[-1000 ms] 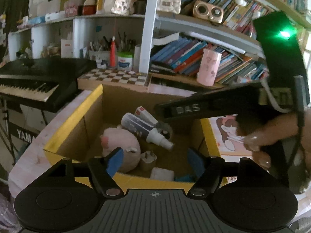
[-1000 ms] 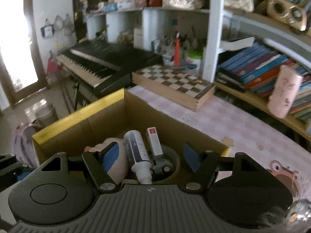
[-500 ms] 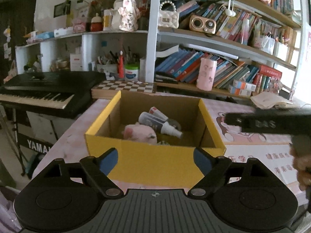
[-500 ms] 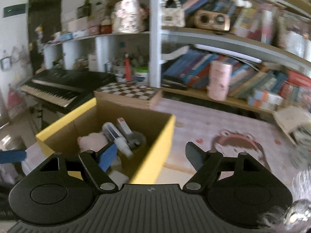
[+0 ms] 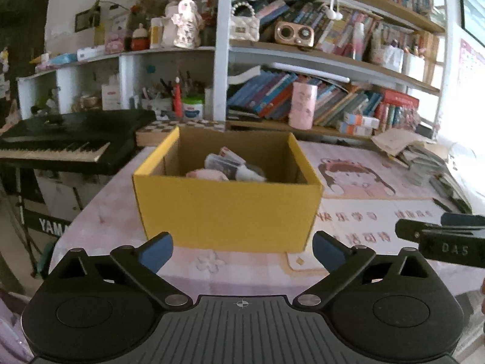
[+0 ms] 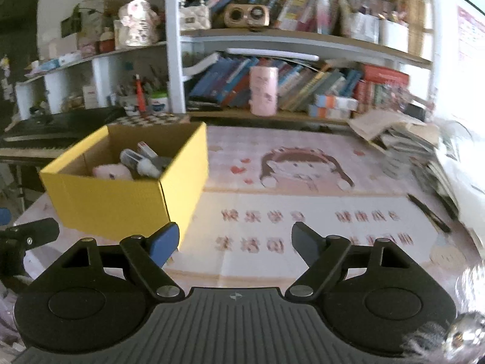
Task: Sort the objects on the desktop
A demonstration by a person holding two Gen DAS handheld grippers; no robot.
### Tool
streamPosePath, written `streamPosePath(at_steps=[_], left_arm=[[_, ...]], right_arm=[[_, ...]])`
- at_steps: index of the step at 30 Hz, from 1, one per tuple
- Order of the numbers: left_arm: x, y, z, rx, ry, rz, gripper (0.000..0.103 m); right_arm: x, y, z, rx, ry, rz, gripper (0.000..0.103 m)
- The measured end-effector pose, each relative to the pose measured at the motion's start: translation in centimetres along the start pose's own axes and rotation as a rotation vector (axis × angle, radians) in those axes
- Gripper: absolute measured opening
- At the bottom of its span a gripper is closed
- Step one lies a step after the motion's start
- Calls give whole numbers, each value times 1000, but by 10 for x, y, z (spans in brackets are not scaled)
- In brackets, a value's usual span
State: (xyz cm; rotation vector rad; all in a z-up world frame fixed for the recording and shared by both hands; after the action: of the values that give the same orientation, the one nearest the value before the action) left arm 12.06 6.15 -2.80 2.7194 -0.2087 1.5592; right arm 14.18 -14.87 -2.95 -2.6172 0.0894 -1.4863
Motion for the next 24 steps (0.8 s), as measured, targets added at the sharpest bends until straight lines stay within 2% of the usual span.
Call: streamPosePath(at_steps=[6, 10, 24], left_arm=[[-14, 8, -4, 0, -32, 12, 101], [-21, 14, -6, 16, -51, 19, 102], [-37, 33, 0, -24, -141, 39, 103]], right_arm=[[-30, 15, -21, -60, -43, 38, 84], [-39, 22, -26, -84, -64, 58, 86], [-55, 36, -34, -99, -107, 71, 92]])
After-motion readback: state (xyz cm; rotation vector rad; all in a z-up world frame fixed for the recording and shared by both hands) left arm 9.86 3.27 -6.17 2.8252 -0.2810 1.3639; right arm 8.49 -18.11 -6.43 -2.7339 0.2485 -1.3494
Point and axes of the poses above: each gripper's, at about its wrist camera, not at the fingertips, and z roughly the way its jaws point, y to its right, x to its top, the point moved 8 cm from there along z, roughly the way its jaws point, and after that the axes turned 8 degrees about z, right-handed, at the moved point
